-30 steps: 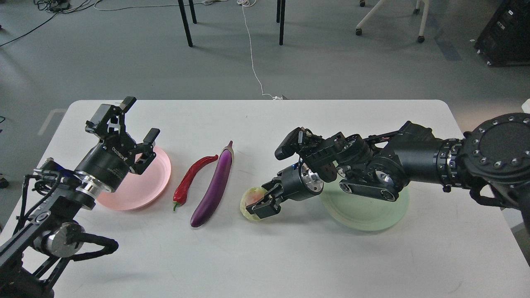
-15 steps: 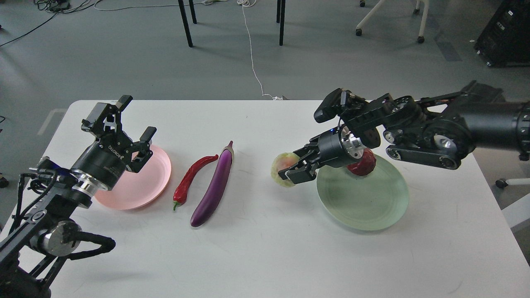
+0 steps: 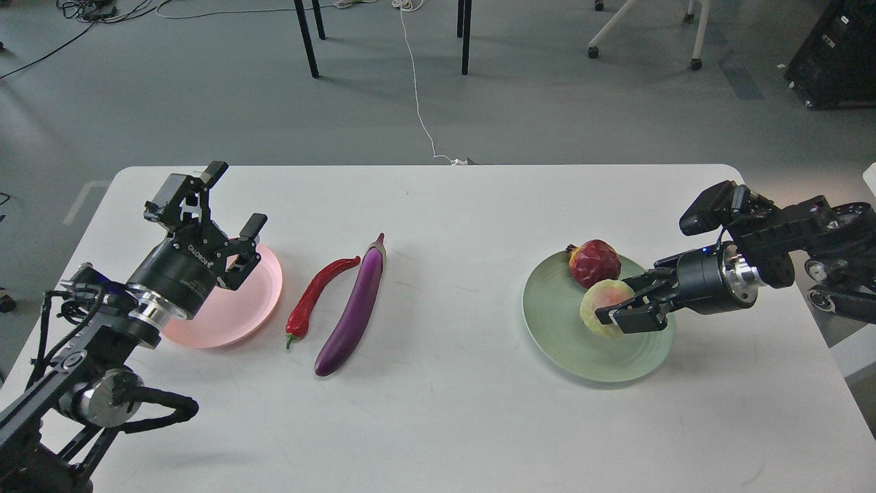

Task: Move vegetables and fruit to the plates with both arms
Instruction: 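Place the peach on the green plate beside the apple, release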

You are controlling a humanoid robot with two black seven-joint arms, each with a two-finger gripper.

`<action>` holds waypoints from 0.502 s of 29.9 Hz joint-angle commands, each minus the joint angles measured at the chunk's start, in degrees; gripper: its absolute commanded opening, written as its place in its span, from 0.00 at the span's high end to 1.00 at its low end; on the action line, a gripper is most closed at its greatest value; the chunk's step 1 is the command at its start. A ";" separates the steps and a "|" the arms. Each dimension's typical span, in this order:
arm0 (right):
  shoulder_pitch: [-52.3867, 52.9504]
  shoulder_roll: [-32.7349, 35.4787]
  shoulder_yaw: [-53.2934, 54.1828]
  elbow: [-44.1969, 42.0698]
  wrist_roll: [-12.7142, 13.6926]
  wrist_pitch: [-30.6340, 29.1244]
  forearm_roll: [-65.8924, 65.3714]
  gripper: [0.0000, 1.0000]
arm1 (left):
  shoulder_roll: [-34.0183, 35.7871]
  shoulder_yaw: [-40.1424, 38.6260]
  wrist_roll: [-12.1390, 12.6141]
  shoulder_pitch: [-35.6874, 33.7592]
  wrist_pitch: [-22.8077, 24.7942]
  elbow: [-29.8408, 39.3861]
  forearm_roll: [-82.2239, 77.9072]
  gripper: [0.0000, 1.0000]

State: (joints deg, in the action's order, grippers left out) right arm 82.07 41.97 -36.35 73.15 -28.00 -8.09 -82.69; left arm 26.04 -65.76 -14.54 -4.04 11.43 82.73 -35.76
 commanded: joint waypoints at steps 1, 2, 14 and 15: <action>-1.46 -0.48 0.57 -1.08 0.00 0.18 -0.01 0.36 | 0.16 0.02 0.03 0.00 -0.01 0.41 -0.01 0.01; -2.34 -0.48 1.19 -1.25 0.00 0.27 -0.01 0.27 | 0.24 0.11 0.03 0.00 -0.01 0.41 -0.01 0.01; -5.34 3.29 12.68 -0.47 0.00 0.36 1.39 0.04 | 0.95 0.11 0.03 0.00 -0.10 1.20 -0.36 0.01; -5.86 4.25 14.53 0.32 0.00 0.36 2.26 0.03 | 0.95 0.11 0.03 0.00 -0.10 1.64 -0.54 0.01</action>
State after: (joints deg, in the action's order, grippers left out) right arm 76.88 43.71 -27.04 72.04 -28.00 -7.75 -81.84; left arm 26.82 -65.69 -14.50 -4.04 11.35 83.42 -35.86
